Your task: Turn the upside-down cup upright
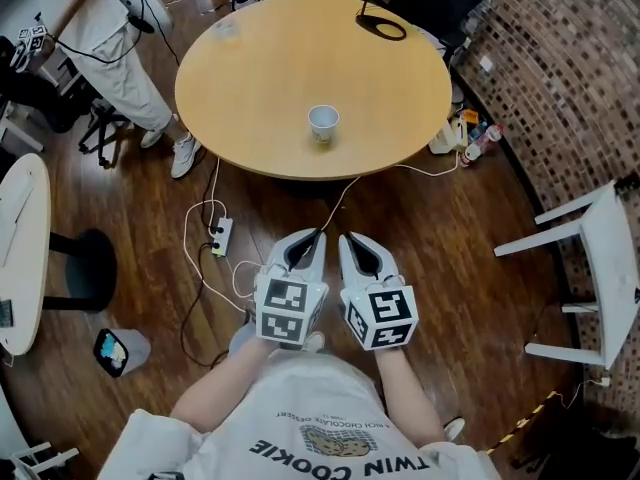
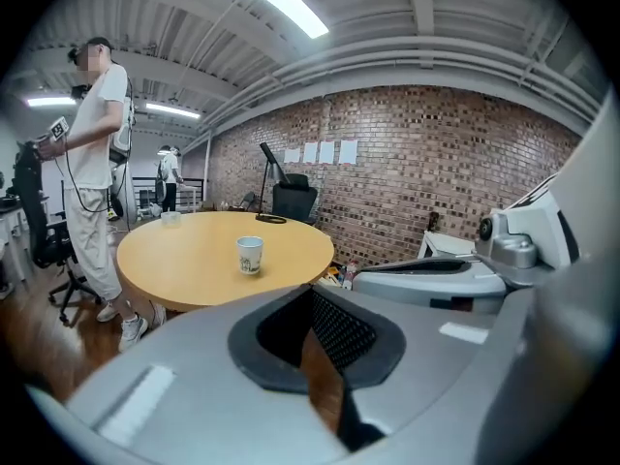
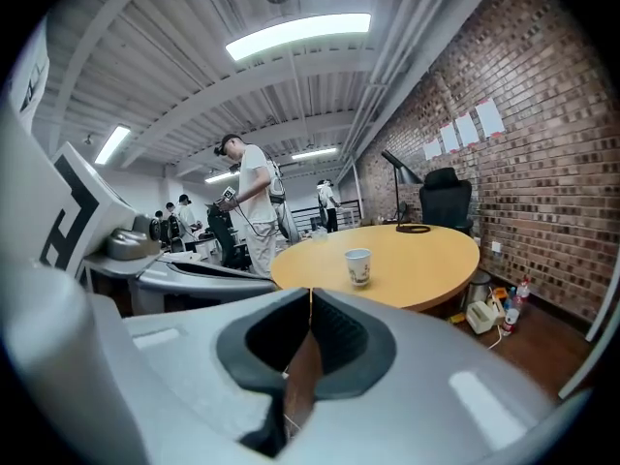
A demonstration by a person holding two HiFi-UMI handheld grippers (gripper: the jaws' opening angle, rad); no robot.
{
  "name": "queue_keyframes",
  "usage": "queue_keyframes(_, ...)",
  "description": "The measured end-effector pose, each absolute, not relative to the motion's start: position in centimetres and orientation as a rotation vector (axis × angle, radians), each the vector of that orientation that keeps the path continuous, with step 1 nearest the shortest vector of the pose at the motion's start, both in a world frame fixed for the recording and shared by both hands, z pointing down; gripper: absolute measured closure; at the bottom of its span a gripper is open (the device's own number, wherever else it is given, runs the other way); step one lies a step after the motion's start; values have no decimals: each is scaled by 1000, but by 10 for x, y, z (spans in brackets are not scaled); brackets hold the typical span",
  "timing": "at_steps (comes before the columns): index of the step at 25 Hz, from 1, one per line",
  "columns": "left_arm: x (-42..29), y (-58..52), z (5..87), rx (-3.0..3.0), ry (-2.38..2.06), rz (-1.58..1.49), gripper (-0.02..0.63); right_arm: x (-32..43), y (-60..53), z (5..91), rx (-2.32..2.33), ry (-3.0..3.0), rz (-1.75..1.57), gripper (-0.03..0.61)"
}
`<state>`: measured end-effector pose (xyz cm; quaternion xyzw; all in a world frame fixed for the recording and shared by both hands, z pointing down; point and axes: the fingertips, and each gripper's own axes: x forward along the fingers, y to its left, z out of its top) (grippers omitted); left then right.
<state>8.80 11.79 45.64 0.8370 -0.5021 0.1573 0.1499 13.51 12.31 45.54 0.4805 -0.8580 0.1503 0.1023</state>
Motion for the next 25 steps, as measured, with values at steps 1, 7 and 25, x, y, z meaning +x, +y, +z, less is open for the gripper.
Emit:
queue_keyframes(1,89,124,456,2404,-1444,453,607,135,129,455,1413,-2537,444,574)
queue_keyframes(7,85,154,455,2397,-1449,473,607,132,153,456,1418,-2519,474,575)
queue_keyframes(25,7,210,443,2391,-1408,472,607,48,207,446,1437,-2490,511,575)
